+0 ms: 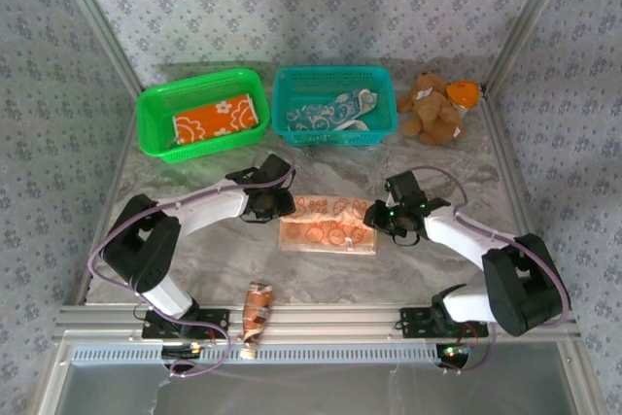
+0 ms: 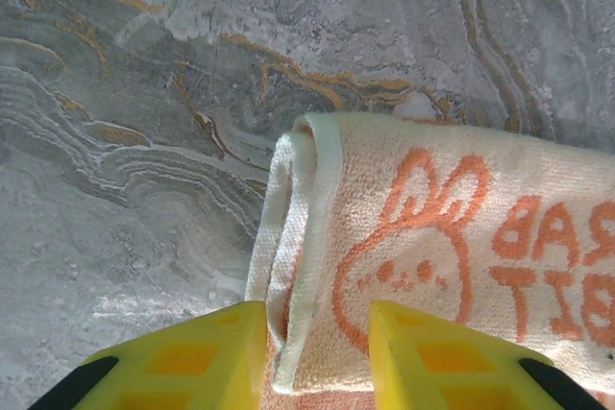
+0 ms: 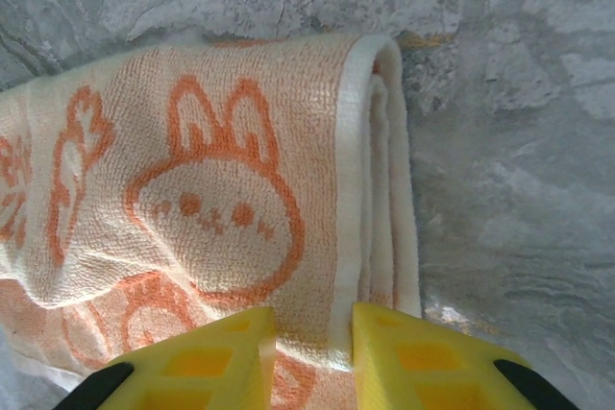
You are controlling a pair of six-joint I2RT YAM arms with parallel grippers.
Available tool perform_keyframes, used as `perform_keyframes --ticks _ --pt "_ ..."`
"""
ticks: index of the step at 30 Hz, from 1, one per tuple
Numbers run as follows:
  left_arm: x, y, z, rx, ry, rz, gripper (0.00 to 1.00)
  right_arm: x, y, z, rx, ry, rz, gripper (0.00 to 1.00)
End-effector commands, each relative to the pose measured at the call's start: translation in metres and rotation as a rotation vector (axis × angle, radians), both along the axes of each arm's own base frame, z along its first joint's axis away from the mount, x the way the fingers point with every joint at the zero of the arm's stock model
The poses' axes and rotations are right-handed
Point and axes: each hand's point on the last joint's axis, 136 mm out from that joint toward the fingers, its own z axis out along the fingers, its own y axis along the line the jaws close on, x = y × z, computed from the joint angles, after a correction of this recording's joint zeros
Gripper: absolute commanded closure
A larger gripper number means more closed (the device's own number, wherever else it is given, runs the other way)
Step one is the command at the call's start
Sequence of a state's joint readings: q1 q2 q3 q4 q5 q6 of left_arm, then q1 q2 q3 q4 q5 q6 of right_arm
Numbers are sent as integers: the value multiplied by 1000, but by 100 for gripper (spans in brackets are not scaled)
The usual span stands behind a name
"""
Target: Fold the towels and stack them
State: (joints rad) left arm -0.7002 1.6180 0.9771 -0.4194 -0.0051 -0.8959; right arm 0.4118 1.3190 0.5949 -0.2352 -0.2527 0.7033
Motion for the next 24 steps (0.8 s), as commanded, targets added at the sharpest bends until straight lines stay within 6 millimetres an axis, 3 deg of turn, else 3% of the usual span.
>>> perform_keyframes --ticks 1,5,7,12,14,16,17,21,24 --pt "-2 -1 -4 -12 29 8 68 2 4 4 30 20 -10 72" --pt "-4 0 -12 1 45 8 71 -1 1 -2 16 47 -22 71" --pt "-4 0 -14 3 51 5 70 -4 -2 -4 1 59 -28 63" --pt "-4 -1 -16 2 53 2 72 -4 -4 -6 -8 64 -37 65" --pt "-5 -1 -17 1 56 1 81 -3 -2 -6 -2 66 -36 69" --pt "-5 -1 -16 0 57 -1 83 -3 -1 -6 4 63 -37 73" --pt "-6 -1 -17 1 58 0 83 -2 -1 -5 9 62 -37 77" --pt "-5 -1 -14 0 53 -3 100 -3 0 -4 12 62 -36 95" --pt "-3 1 -6 18 38 -10 100 -3 -4 2 -11 53 -37 100"
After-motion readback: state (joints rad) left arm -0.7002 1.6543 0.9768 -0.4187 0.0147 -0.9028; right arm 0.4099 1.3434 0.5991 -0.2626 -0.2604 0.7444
